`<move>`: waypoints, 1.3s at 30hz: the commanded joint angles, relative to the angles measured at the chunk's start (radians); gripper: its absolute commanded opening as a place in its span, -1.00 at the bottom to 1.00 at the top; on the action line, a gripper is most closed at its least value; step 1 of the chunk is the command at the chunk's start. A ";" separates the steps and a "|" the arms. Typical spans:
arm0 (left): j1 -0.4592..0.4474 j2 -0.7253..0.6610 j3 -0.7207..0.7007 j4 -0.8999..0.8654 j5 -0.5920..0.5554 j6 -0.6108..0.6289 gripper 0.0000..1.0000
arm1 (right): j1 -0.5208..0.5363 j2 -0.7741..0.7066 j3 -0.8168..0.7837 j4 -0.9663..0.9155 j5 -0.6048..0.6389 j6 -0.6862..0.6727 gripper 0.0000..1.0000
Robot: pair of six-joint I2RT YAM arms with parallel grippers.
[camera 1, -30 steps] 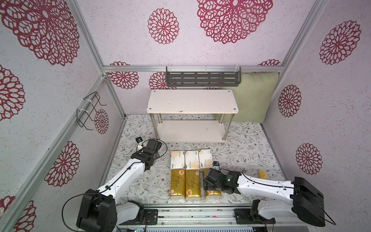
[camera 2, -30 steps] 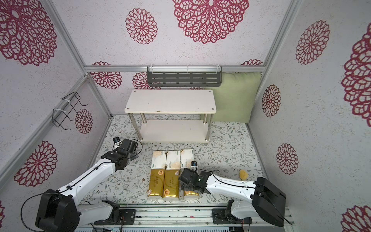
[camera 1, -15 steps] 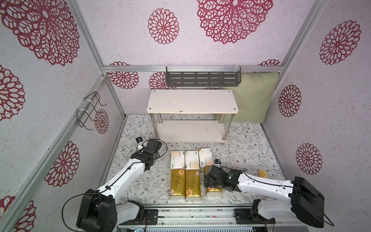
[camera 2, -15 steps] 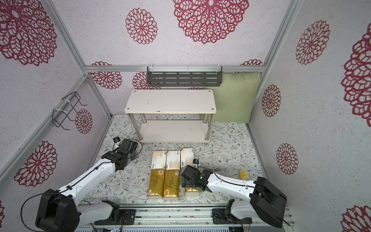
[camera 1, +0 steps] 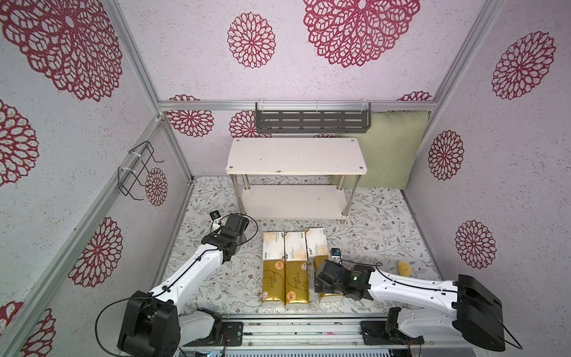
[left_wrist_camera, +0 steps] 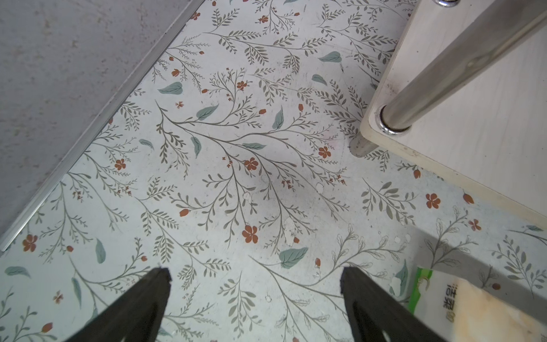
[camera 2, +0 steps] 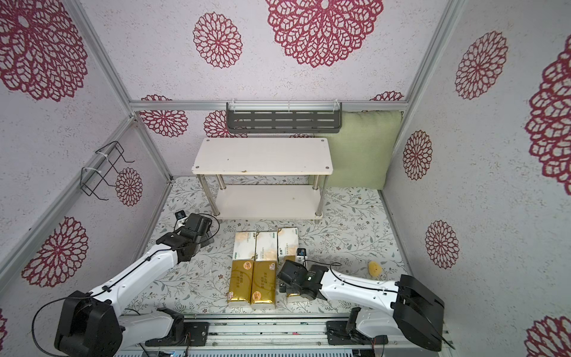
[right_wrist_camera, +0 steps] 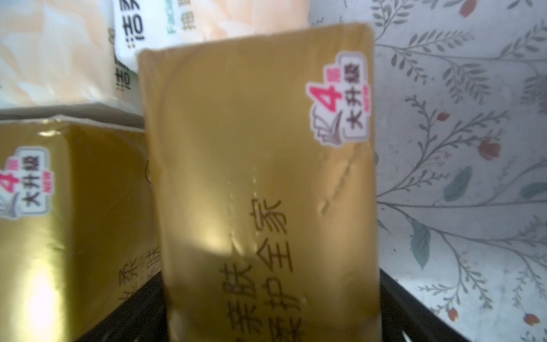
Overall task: Place the tissue boxes on the shelf by color
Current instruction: Adjust the box of tissues at the center of the board, then pick up the box of tissues from the center of the board.
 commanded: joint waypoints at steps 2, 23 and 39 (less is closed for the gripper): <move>0.004 0.001 0.013 0.031 0.012 0.011 0.95 | 0.043 -0.015 0.034 -0.074 0.071 0.083 0.98; 0.004 -0.020 0.003 0.032 0.013 0.018 0.95 | 0.201 0.061 0.026 -0.095 0.235 0.236 0.98; 0.004 -0.032 0.004 0.024 0.008 0.024 0.95 | 0.203 0.057 -0.040 -0.032 0.244 0.261 0.87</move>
